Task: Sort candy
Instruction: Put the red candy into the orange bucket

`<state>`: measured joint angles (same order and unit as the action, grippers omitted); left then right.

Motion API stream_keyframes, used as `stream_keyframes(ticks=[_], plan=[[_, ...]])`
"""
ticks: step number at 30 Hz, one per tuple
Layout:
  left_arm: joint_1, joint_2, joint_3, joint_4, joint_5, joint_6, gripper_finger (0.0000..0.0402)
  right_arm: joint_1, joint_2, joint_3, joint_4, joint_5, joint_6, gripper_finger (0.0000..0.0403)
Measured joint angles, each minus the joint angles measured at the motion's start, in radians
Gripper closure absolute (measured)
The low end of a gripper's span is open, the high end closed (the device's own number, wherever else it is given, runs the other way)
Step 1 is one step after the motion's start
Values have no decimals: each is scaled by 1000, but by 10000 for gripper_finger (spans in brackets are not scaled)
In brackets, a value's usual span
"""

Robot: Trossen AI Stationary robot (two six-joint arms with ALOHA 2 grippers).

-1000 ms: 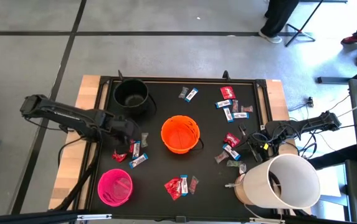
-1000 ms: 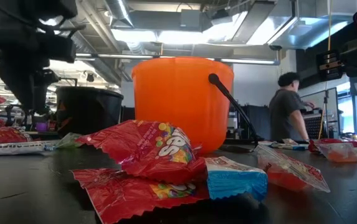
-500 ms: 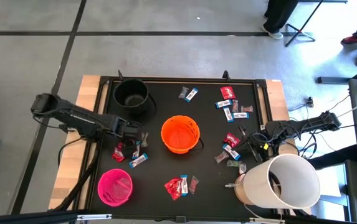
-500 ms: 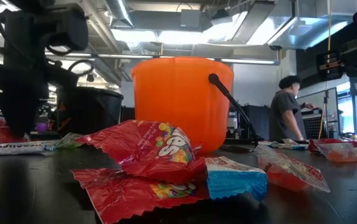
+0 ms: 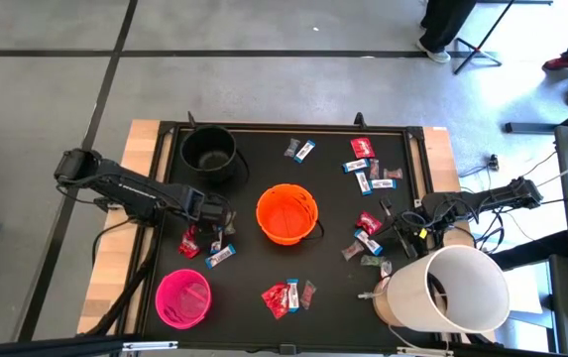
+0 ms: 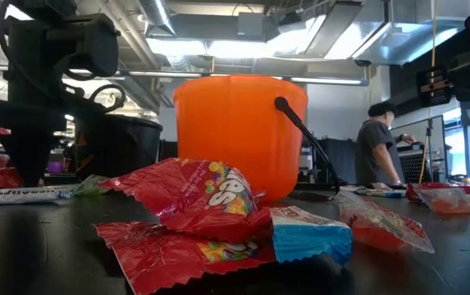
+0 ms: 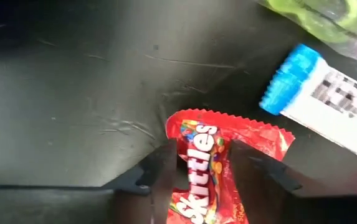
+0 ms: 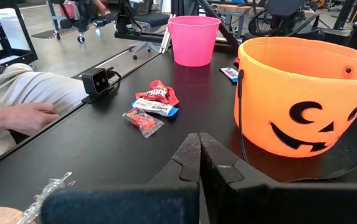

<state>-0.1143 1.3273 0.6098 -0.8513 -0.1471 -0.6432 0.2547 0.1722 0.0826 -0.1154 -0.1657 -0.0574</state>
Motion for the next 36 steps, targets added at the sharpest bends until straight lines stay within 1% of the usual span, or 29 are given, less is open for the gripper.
stream_keyframes(ticks=[4, 8, 13, 18, 21, 24, 27, 29, 32, 34, 36], plan=[[0, 0, 0, 0, -5, 0, 293, 0, 0, 0, 0, 0, 0, 402], [0, 0, 0, 0, -34, -9, 324, 0, 0, 0, 0, 0, 0, 402], [0, -1, 1, 0, -35, -9, 359, 0, 0, 0, 0, 0, 0, 402], [0, 2, 51, -36, -44, -9, 388, 0, 0, 0, 0, 0, 0, 402], [0, -2, 120, -58, -53, 5, 399, 0, 0, 0, 0, 0, 0, 402], [0, -14, 211, -75, -68, 47, 400, 0, 0, 0, 0, 0, 0, 402], [0, -24, 320, -160, -98, 79, 401, 0, 0, 0, 0, 0, 0, 402], [0, -26, 410, -251, -146, 97, 401, 0, 0, 0, 0, 0, 0, 402], [0, -28, 542, -393, -254, 104, 401, 0, 0, 0, 0, 0, 0, 402], [0, -28, 620, -416, -328, 115, 401, 0, 0, 0, -1, 0, 0, 402], [0, -29, 677, -366, -398, 158, 401, 0, 0, 0, -2, 0, 0, 402]])
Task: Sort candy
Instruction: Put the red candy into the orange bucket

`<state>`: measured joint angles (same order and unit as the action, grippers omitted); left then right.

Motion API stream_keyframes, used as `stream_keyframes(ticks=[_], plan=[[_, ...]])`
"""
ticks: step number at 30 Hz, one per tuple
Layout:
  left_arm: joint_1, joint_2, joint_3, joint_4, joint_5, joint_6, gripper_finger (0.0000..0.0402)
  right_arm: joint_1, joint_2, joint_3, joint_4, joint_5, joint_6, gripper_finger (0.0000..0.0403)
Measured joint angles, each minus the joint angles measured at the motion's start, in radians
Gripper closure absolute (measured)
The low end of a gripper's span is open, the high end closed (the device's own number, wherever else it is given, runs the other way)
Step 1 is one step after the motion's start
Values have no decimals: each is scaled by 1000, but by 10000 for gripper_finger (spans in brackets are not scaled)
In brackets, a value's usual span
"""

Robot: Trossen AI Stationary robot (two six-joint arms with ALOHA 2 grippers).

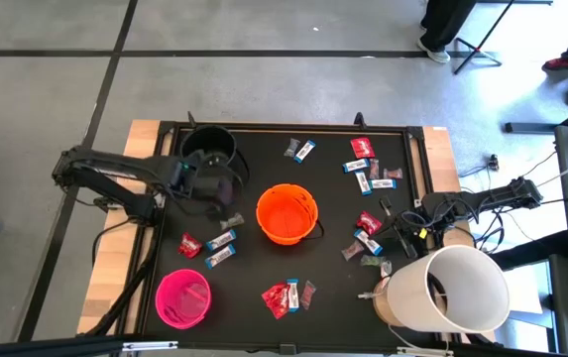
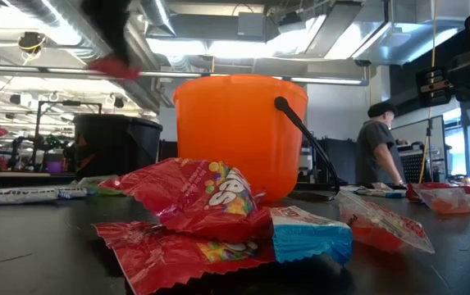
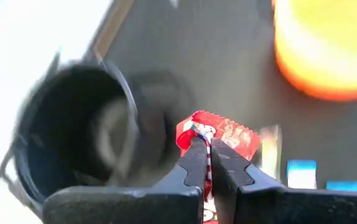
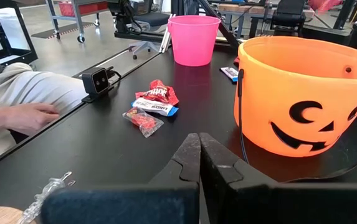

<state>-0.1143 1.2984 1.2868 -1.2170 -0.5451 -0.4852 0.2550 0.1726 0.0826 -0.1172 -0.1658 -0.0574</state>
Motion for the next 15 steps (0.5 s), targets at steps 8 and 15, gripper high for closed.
stream_keyframes(ticks=[8, 15], plan=[[5, 12, 33, 522, 145, 420, 401, 0, 0, 0, -7, 0, 0, 402], [29, 66, 33, 670, 171, 525, 401, 0, 0, 0, -10, 0, 0, 402]])
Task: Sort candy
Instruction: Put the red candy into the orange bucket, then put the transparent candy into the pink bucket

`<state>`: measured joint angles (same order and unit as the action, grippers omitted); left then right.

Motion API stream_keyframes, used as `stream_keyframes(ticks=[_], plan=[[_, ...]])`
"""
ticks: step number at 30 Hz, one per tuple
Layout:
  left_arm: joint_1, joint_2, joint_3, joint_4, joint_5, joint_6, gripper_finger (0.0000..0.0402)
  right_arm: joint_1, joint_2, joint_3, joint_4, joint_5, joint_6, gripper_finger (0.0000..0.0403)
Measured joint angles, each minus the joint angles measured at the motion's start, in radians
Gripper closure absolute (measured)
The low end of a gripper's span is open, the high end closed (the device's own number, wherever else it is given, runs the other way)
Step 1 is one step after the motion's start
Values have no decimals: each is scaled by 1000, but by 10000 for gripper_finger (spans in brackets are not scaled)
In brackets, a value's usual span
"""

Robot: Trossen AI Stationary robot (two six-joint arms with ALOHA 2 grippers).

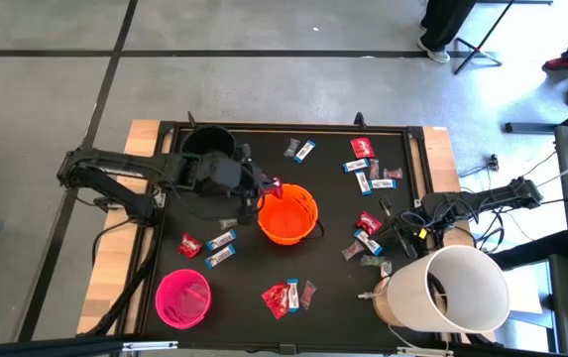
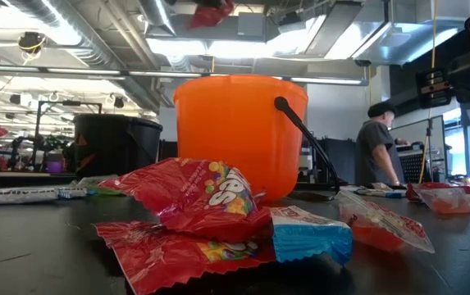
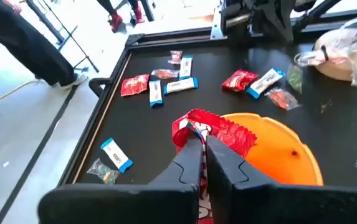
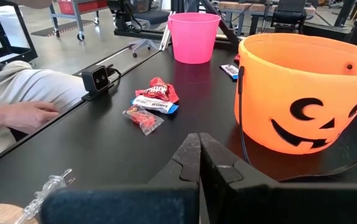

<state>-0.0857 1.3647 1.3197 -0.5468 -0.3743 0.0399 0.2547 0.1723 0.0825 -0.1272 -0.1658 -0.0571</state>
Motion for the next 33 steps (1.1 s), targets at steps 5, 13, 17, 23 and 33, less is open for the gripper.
stream_keyframes(ticks=[5, 13, 17, 23, 33], plan=[[17, 65, 0, 3, 0, 18, 401, 0, 0, 0, -4, 0, 0, 402], [36, 144, 0, 28, 11, 7, 336, 0, 0, 0, -4, 0, 0, 402], [42, 156, 0, 24, 3, 15, 273, 0, 0, 0, -4, 0, 0, 402], [35, 129, 0, 15, -130, 22, 222, 0, 0, 0, -4, 0, 0, 402], [-4, 1, 0, -324, -263, -124, 220, 0, 0, 0, -7, 0, 0, 402]])
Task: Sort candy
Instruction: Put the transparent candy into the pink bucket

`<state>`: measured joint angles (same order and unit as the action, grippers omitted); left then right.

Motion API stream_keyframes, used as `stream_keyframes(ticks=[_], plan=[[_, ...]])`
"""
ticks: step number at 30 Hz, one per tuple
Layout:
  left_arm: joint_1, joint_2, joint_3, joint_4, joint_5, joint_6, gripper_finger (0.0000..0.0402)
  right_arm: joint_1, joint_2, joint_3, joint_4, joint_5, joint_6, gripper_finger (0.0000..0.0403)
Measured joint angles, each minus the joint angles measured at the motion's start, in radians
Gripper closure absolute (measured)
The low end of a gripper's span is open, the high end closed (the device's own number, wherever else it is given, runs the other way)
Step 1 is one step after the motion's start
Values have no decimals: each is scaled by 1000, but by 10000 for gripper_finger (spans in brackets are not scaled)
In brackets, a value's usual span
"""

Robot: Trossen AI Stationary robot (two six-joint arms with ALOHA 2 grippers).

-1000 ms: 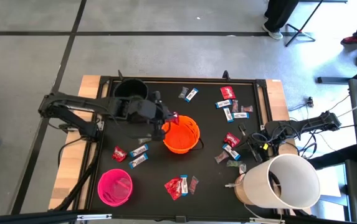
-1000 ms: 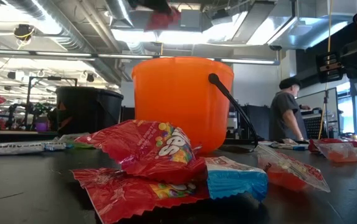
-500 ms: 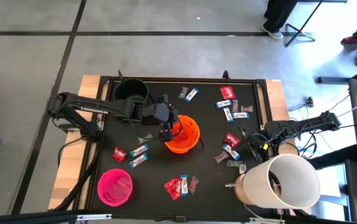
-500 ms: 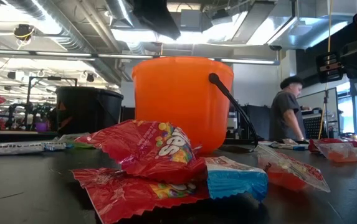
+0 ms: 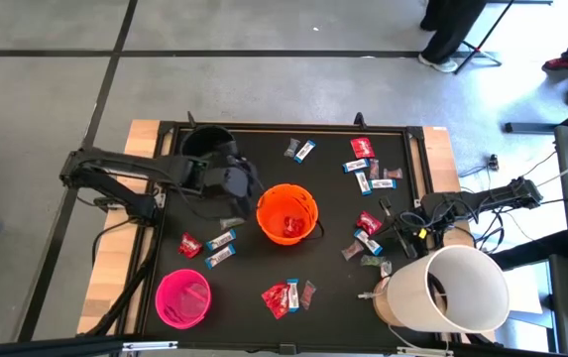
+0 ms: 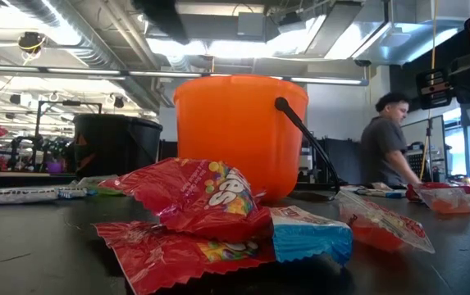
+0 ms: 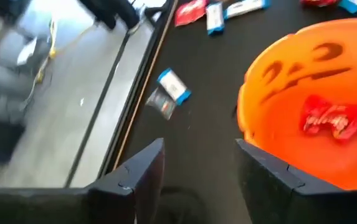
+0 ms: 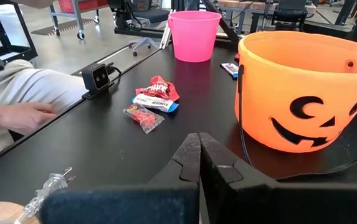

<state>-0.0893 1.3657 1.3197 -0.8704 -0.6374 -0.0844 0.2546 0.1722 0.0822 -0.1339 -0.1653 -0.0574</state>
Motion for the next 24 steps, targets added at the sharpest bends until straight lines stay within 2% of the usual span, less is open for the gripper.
stream_keyframes(ticks=[3, 8, 12, 17, 24], plan=[[1, -23, -1, -109, 34, -126, 220, 0, 0, 0, 1, 0, 0, 402], [0, -23, -67, -219, 178, -252, 221, 0, 0, 0, 1, 0, 0, 402], [1, -22, -202, -169, 249, -311, 221, 0, 0, 0, 1, 0, 0, 402], [1, -21, -385, -33, 352, -331, 221, 0, 0, 0, 1, 0, 0, 402], [2, -21, -568, 138, 420, -435, 221, 0, 0, 0, 1, 0, 0, 402]])
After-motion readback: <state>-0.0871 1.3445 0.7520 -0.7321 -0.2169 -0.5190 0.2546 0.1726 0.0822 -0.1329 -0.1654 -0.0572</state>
